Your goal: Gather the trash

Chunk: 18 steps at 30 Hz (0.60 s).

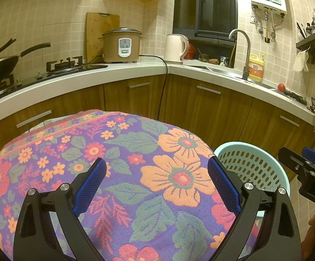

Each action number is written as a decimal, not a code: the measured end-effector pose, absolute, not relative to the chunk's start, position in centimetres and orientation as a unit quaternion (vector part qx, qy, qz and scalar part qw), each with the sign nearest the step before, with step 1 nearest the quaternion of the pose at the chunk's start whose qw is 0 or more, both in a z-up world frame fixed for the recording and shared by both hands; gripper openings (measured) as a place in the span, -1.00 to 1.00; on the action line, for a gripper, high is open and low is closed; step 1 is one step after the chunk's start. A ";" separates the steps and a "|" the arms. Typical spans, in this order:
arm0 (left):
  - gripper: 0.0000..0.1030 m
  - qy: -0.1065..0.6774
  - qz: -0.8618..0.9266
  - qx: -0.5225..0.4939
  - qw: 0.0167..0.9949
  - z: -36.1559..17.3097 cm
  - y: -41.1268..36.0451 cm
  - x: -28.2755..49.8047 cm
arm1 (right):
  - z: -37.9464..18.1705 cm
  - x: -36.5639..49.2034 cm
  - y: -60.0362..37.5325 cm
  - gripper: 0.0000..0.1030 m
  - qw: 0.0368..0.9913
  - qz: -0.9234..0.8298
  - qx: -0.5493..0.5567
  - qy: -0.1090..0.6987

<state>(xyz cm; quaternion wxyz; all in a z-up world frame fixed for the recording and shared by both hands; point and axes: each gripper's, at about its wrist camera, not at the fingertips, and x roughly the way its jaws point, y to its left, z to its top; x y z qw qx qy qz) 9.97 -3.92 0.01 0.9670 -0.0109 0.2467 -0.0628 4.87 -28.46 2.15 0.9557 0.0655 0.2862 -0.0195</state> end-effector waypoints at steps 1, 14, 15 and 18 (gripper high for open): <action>0.77 0.247 -0.063 -0.011 0.967 0.0 -3.9 10.0 | 2.1 4.9 -28.4 0.71 0.956 -0.020 0.065 0.286; 0.77 0.248 -0.067 -0.011 0.966 0.0 -4.1 9.9 | 2.3 4.7 -28.6 0.71 0.956 -0.024 0.066 0.284; 0.77 0.249 -0.071 -0.014 0.966 0.0 -4.1 10.0 | 2.3 4.7 -28.6 0.71 0.956 -0.024 0.066 0.284; 0.78 0.252 -0.080 -0.022 0.964 0.0 -4.0 9.9 | 2.4 4.6 -28.4 0.71 0.958 -0.028 0.060 0.281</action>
